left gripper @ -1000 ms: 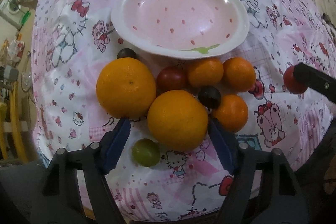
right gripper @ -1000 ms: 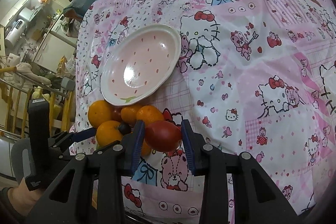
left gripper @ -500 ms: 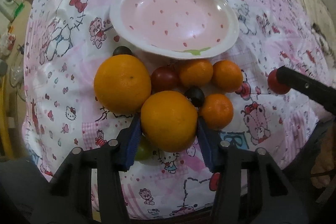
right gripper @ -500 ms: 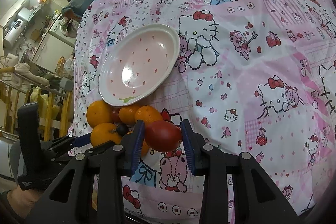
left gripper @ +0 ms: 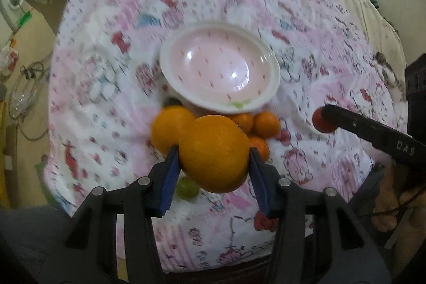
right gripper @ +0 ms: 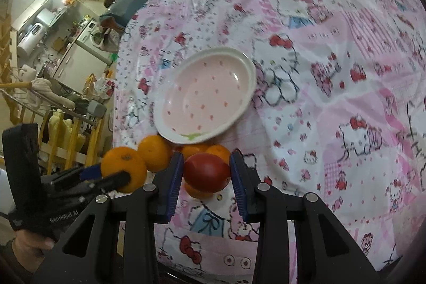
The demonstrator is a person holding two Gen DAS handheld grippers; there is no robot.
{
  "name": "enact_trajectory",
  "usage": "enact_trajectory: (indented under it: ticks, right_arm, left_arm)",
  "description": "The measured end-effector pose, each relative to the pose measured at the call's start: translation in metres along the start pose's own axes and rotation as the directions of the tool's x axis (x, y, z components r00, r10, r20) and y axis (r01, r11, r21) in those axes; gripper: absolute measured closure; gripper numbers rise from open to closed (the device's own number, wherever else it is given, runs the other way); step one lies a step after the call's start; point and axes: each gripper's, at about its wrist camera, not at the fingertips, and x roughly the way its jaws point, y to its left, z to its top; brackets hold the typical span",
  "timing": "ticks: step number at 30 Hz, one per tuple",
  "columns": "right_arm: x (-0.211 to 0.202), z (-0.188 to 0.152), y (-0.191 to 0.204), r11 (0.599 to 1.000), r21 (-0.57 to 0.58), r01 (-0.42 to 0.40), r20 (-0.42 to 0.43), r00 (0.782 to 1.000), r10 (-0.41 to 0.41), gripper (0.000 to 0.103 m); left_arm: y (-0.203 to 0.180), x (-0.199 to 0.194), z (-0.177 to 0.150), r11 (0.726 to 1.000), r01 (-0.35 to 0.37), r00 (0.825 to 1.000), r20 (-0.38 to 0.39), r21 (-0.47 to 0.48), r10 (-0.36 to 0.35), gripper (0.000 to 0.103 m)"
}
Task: Organize fruits
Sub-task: 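Lower the tomato onto the pink plate with the right gripper while the left carries the orange over it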
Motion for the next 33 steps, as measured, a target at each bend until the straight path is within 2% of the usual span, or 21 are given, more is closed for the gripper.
enact_trajectory:
  ticks: [7, 13, 20, 24, 28, 33]
  right_arm:
    - [-0.006, 0.038, 0.013, 0.999, -0.034, -0.016, 0.038, 0.999, 0.017, 0.066]
    - [0.013, 0.078, 0.011, 0.999, -0.046, -0.021, 0.034, 0.999, 0.023, 0.066]
    - [0.068, 0.117, 0.003, 0.999, -0.048, -0.015, -0.029, 0.999, 0.014, 0.066]
    - [0.113, 0.13, 0.002, 0.997, -0.071, 0.033, -0.1, 0.994, -0.04, 0.066]
    - [0.154, 0.14, -0.002, 0.992, -0.108, 0.07, -0.16, 0.983, -0.087, 0.066]
    - [0.177, 0.143, -0.01, 0.989, -0.111, 0.094, -0.187, 0.976, -0.113, 0.066]
  left_arm:
    - [0.015, 0.002, 0.042, 0.998, -0.063, 0.998, 0.027, 0.026, 0.062, 0.057]
    - [0.025, 0.015, 0.083, 0.995, -0.09, 0.995, 0.038, 0.042, 0.089, 0.057]
    - [0.033, 0.041, 0.113, 0.994, -0.099, 0.995, 0.022, 0.036, 0.098, 0.057]
    - [0.047, 0.05, 0.12, 0.997, -0.074, 0.997, -0.005, -0.013, 0.074, 0.057]
    - [0.054, 0.053, 0.125, 0.996, -0.081, 0.997, -0.003, -0.026, 0.081, 0.057]
    - [0.057, 0.063, 0.128, 0.996, -0.086, 0.996, -0.021, -0.024, 0.085, 0.057]
